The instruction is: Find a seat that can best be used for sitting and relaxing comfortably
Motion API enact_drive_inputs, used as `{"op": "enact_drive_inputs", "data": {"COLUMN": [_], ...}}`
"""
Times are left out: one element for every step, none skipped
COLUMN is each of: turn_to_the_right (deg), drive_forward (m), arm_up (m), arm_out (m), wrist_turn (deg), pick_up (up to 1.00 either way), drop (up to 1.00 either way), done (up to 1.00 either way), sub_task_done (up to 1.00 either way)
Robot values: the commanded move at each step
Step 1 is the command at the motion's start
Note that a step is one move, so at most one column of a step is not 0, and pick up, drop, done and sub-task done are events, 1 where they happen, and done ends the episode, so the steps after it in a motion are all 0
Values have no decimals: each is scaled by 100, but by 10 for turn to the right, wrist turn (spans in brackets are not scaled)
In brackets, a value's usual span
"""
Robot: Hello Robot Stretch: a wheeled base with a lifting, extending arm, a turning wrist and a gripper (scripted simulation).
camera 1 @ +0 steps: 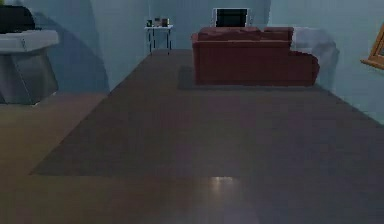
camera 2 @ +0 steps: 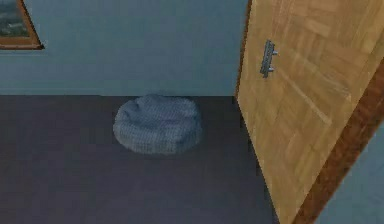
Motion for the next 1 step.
{"op": "enact_drive_inputs", "data": {"turn_to_the_right": [0], "drive_forward": [100], "arm_up": [0], "arm_out": [0], "wrist_turn": [0], "pick_up": [0], "drop": [0], "done": [0], "sub_task_done": [0]}}
